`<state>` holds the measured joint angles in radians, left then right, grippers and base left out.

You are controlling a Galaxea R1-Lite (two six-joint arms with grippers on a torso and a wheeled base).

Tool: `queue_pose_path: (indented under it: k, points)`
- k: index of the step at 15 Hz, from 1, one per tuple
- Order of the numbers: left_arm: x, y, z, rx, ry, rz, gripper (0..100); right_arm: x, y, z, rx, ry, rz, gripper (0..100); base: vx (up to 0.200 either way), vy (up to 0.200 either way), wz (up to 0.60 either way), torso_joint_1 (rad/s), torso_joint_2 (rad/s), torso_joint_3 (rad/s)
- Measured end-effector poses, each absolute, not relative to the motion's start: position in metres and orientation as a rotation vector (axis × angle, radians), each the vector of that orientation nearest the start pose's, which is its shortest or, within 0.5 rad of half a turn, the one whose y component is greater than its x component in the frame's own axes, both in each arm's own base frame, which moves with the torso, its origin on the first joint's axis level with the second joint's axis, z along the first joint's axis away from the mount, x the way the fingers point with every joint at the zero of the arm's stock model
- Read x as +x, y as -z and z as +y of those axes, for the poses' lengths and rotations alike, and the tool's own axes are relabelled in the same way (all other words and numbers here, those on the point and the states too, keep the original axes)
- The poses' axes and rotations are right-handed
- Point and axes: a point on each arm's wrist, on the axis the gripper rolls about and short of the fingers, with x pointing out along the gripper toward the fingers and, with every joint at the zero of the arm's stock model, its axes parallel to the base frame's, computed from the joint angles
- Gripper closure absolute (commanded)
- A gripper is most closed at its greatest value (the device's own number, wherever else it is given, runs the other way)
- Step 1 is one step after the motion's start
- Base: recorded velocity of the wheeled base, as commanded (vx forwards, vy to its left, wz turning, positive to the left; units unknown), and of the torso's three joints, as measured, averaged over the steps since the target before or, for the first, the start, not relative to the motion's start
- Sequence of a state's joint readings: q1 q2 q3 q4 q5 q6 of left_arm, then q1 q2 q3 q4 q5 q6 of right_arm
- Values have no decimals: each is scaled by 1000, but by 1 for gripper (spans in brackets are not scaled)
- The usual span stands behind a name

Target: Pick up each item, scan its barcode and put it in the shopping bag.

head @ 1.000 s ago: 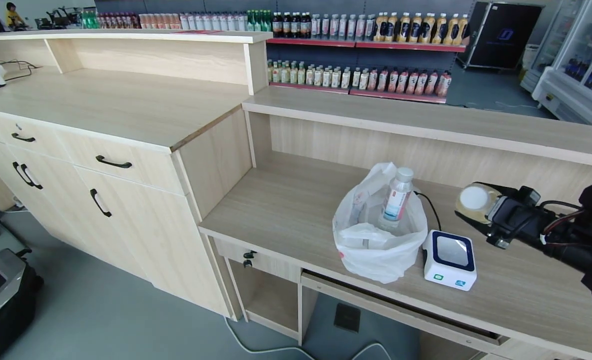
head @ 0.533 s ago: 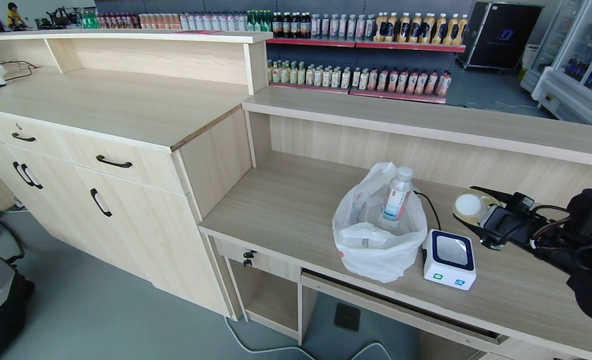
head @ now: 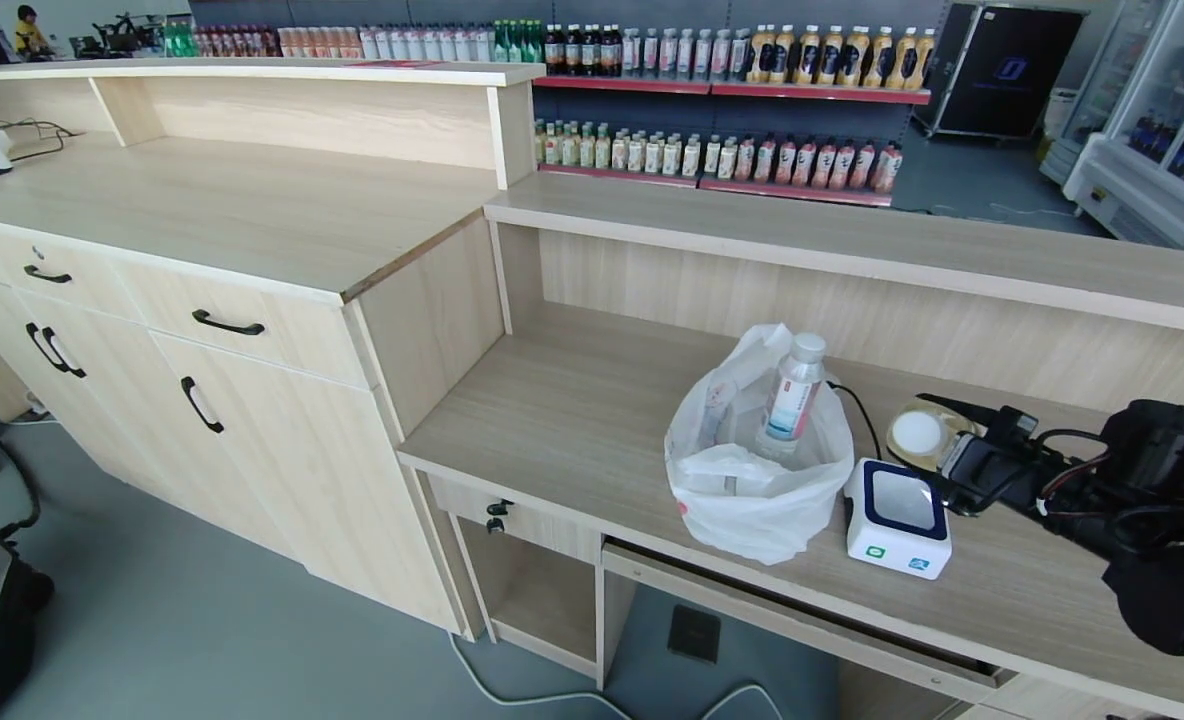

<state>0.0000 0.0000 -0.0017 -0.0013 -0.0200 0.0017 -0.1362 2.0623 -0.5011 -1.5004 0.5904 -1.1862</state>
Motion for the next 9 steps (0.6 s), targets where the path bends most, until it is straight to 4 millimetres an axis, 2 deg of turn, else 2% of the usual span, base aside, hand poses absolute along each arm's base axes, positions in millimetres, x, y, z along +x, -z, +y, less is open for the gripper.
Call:
queue_pose_path:
  k: [9]
  points:
    - [-23, -76, 0, 2, 20, -3, 0, 326, -71, -26, -1146, -441, -241, 100, 0, 0, 0, 0, 0, 0]
